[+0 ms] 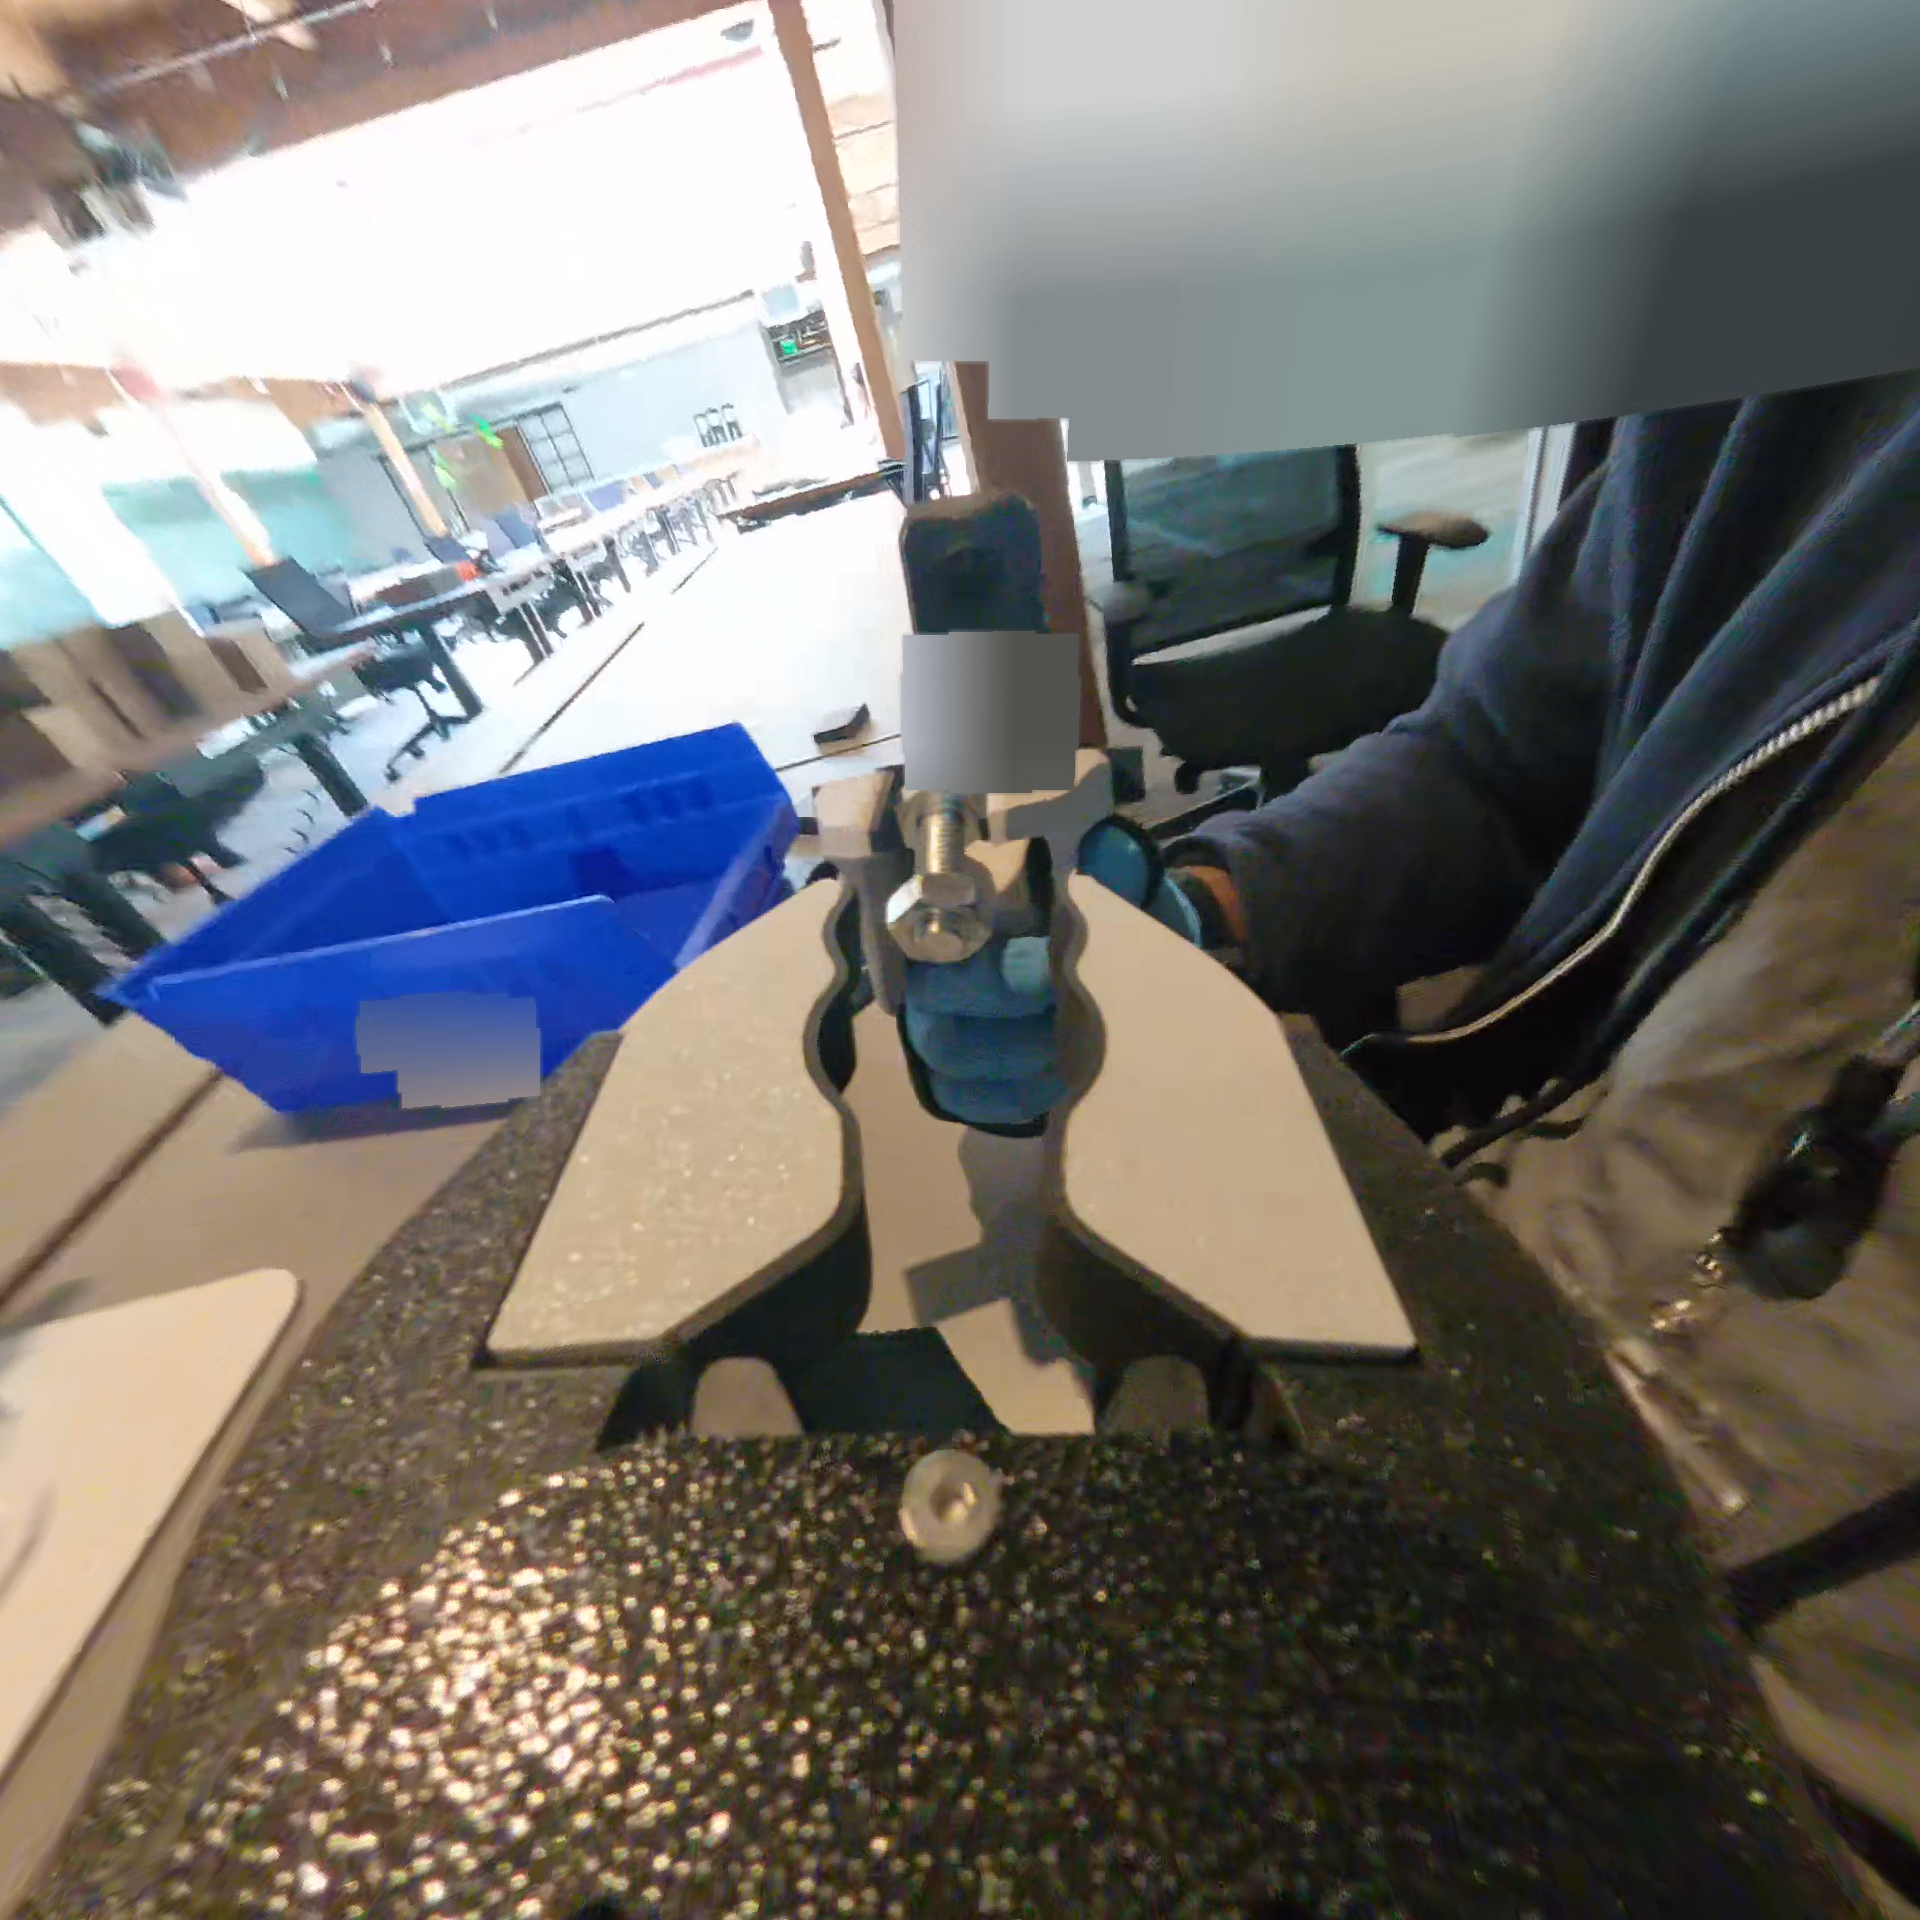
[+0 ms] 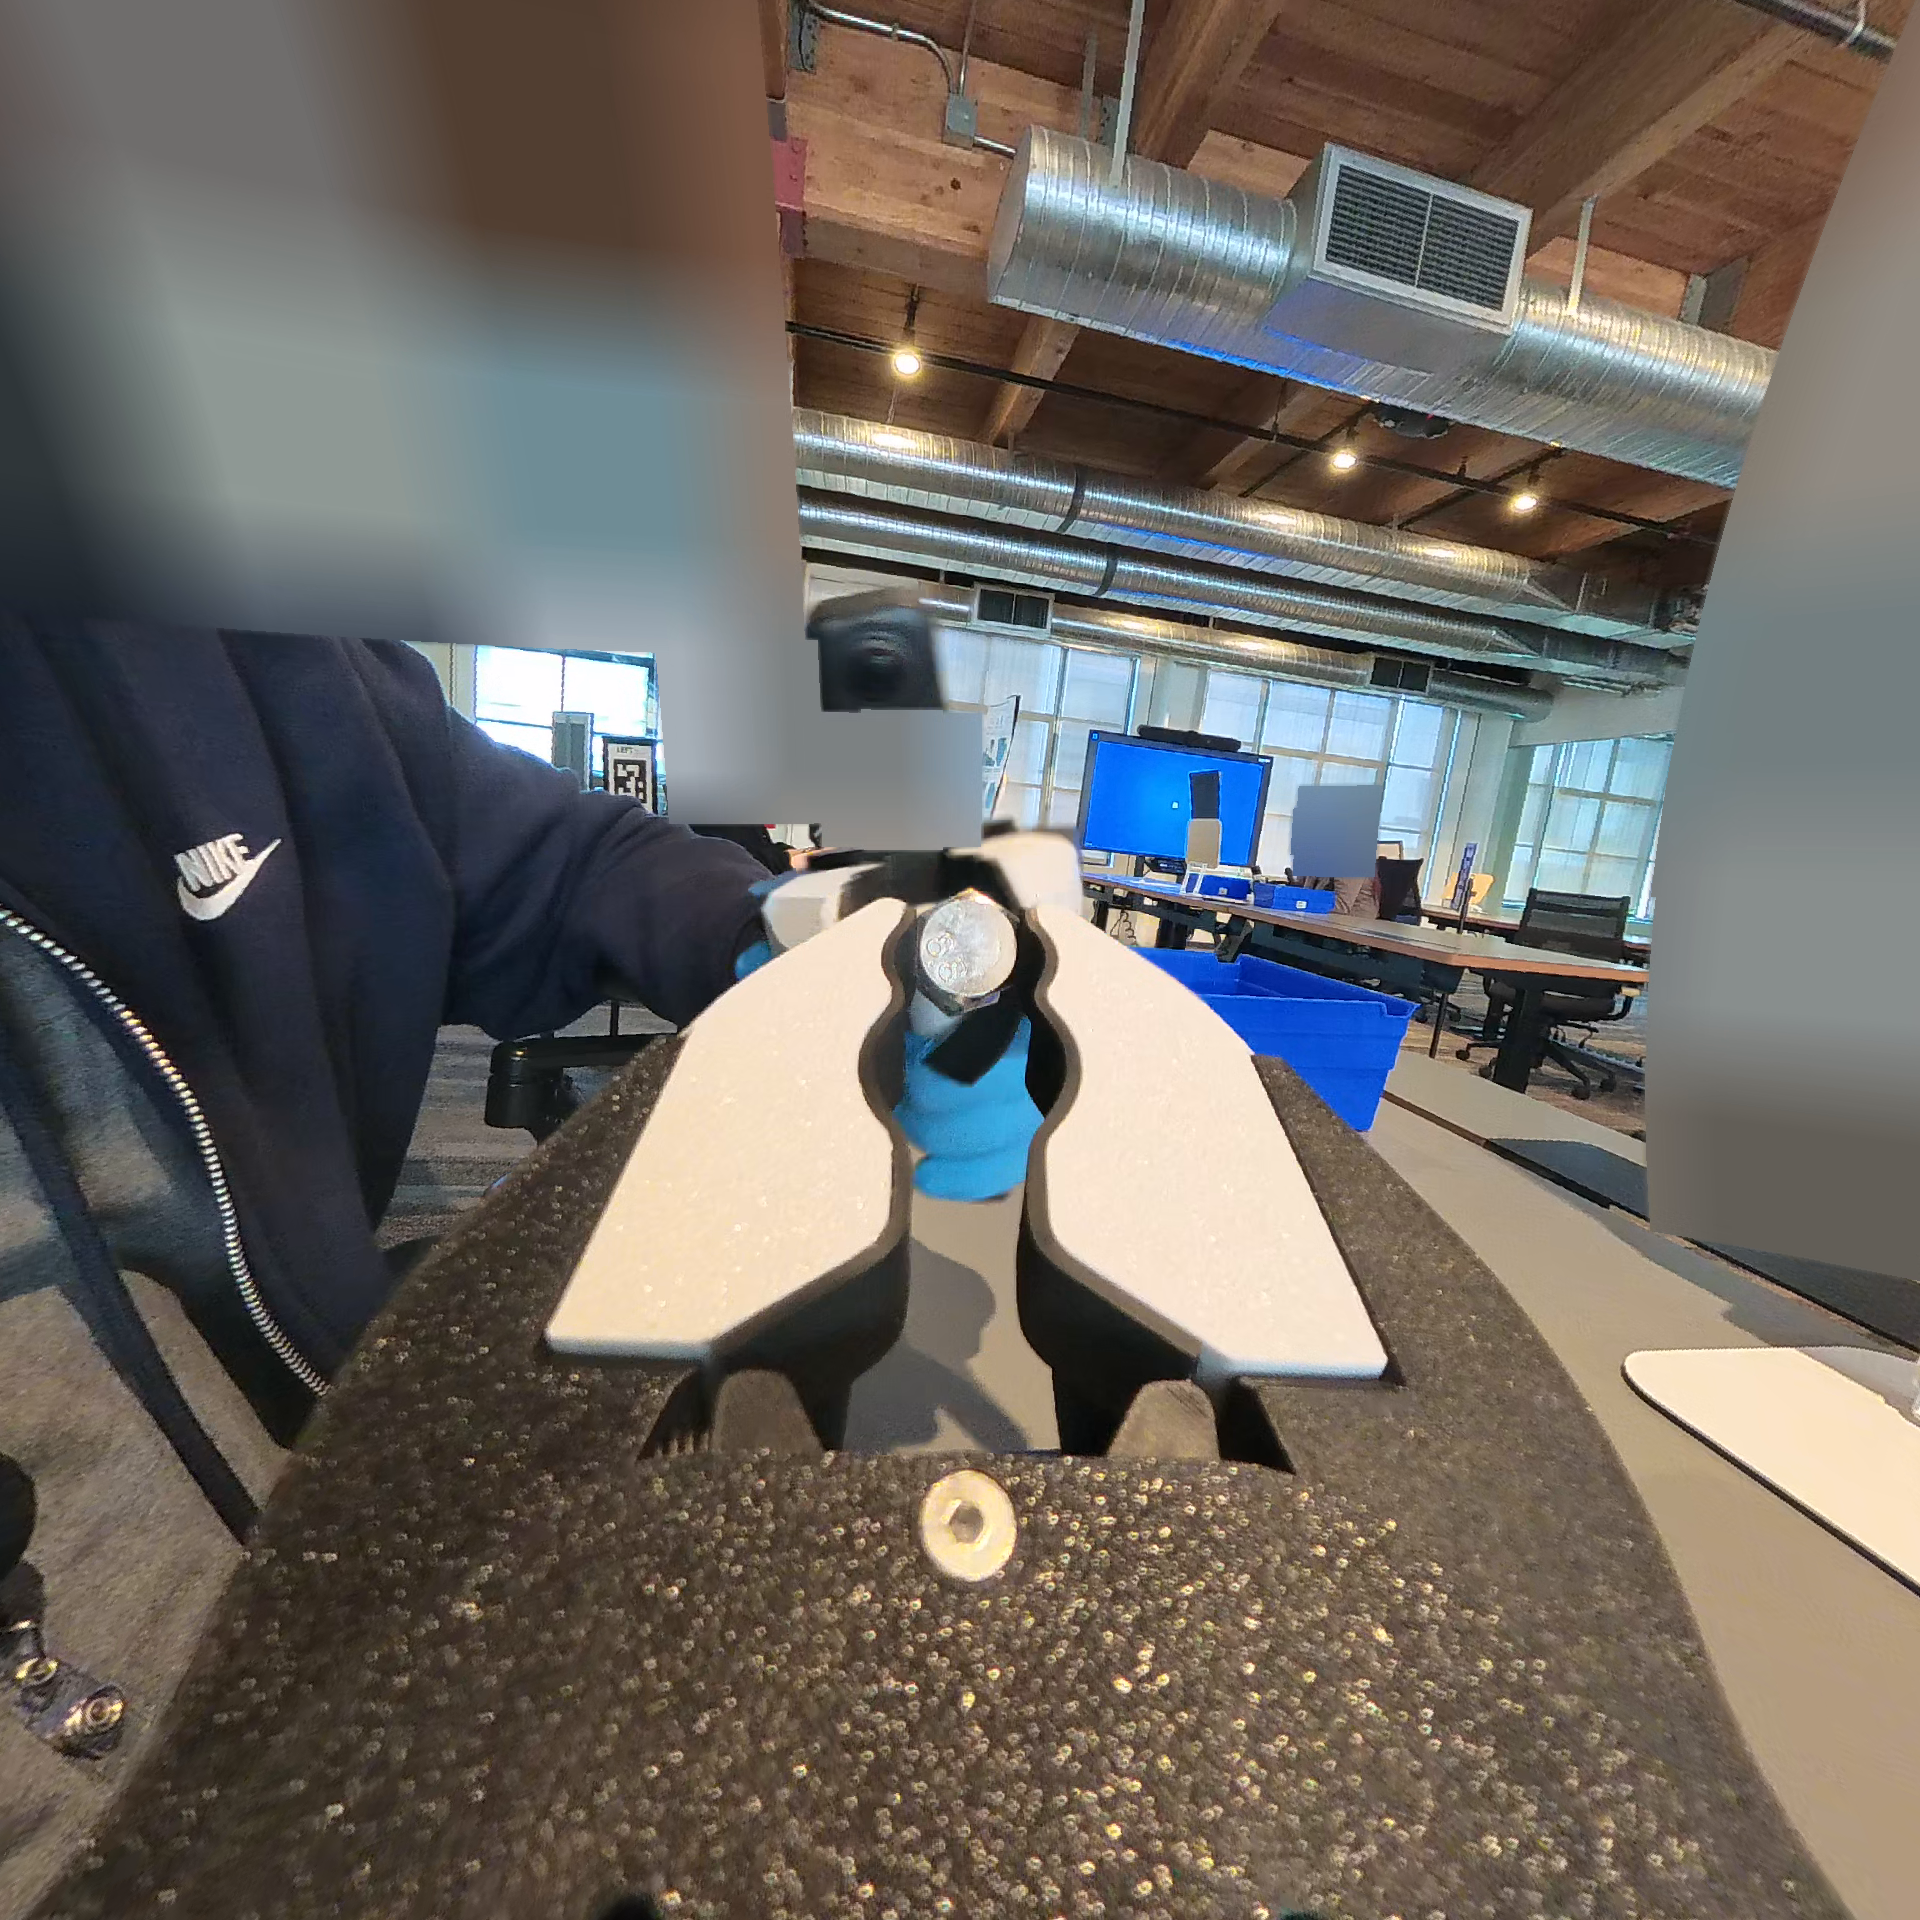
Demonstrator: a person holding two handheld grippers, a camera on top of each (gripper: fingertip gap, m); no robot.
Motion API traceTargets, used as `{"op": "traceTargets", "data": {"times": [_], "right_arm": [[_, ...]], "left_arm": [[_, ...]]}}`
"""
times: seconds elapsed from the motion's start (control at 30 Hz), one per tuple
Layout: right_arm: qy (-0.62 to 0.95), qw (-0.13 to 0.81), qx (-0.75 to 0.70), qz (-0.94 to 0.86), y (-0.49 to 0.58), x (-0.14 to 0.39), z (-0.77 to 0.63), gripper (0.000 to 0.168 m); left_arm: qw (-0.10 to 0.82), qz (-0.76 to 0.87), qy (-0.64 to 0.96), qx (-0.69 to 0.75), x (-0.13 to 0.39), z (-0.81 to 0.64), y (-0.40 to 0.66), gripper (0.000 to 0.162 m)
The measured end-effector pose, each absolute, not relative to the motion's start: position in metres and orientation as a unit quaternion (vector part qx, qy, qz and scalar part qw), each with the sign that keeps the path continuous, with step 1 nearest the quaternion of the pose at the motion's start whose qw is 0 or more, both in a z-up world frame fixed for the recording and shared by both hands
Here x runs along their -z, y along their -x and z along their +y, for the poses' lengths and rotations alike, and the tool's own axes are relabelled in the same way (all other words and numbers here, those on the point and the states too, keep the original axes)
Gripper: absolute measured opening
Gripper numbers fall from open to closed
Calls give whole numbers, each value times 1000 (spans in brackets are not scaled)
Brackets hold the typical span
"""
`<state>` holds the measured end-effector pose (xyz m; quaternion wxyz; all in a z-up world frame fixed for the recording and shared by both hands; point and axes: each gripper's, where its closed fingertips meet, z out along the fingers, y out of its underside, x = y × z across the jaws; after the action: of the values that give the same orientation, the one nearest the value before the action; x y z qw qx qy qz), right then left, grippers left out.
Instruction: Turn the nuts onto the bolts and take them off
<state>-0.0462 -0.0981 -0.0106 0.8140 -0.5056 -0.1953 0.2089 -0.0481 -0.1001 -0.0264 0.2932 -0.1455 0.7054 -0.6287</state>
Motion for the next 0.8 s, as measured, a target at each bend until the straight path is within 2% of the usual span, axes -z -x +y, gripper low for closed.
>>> {"op": "traceTargets", "data": {"times": [0.27,0.4,0.47,0.53,0.67,0.73,0.8], "right_arm": [[506,813,-209,-196,47,11,-98,18],[509,812,-206,-199,48,12,-97,18],[510,812,-206,-198,48,12,-97,18],[511,812,-205,-195,47,12,-96,18],[510,812,-207,-193,46,12,-96,18],[508,813,-209,-192,46,11,-97,18],[505,815,-211,-190,45,10,-97,18]], "left_arm": [[208,683,219,665,28,-95,42,31],[198,697,209,657,32,-101,46,17],[262,713,177,625,33,-100,45,17],[372,733,116,557,32,-98,42,17],[621,711,-72,323,28,-94,39,17],[670,689,-131,242,29,-93,39,22],[648,697,-106,289,28,-95,40,31]]}}
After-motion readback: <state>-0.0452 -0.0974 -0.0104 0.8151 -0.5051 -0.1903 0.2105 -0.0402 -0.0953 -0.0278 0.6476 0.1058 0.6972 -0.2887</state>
